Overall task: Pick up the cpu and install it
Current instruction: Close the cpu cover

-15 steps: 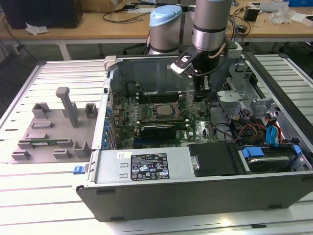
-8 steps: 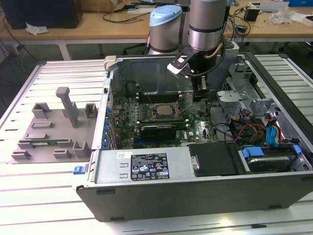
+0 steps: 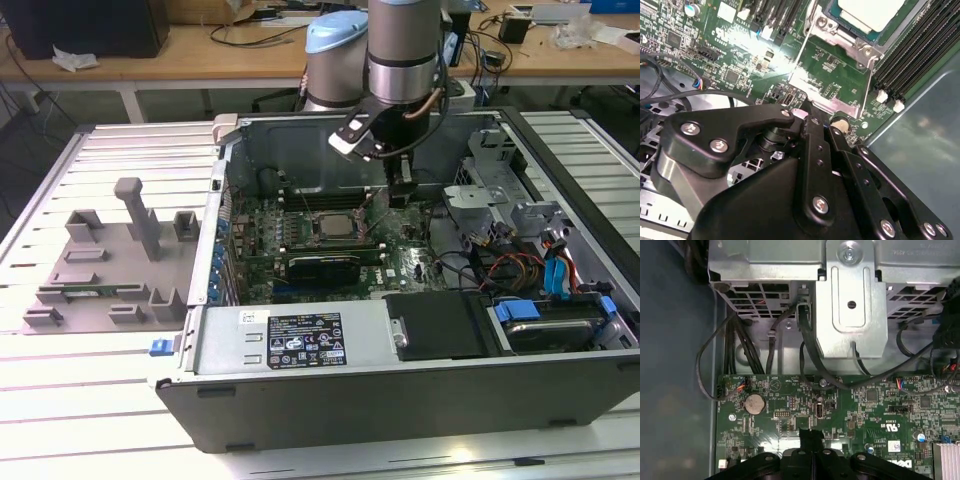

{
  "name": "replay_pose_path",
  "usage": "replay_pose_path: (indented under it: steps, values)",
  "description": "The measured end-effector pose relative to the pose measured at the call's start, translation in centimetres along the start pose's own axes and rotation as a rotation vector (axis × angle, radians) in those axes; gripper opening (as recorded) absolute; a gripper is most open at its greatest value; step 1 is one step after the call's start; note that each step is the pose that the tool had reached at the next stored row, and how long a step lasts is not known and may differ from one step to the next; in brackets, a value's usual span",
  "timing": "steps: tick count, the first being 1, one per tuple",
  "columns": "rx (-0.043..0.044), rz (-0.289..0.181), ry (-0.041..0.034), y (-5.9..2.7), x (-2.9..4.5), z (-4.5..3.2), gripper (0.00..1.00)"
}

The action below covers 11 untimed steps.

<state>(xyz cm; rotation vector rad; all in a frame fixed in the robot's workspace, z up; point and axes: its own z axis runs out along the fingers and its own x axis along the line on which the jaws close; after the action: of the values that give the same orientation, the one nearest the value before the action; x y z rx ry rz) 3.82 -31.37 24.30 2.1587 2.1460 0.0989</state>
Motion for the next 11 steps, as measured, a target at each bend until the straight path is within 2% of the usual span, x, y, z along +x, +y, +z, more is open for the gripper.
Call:
replay_pose_path:
  steps: [3, 5, 6, 7, 11]
  values:
    - [-0.0233, 0.001, 0.0004, -0.93, 0.03, -0.10, 0.11]
    - [-0.0338, 0.001, 0.0003, -1.36, 0.06, -0.15, 0.11]
    - [-0.0466, 0.001, 0.0004, -1.90, 0.10, -0.21, 0.11]
    - [-0.0557, 0.001, 0.0004, -2.28, 0.13, -0.26, 0.11]
    - [-0.0835, 0.002, 0.0005, -3.47, 0.25, -0.40, 0.11]
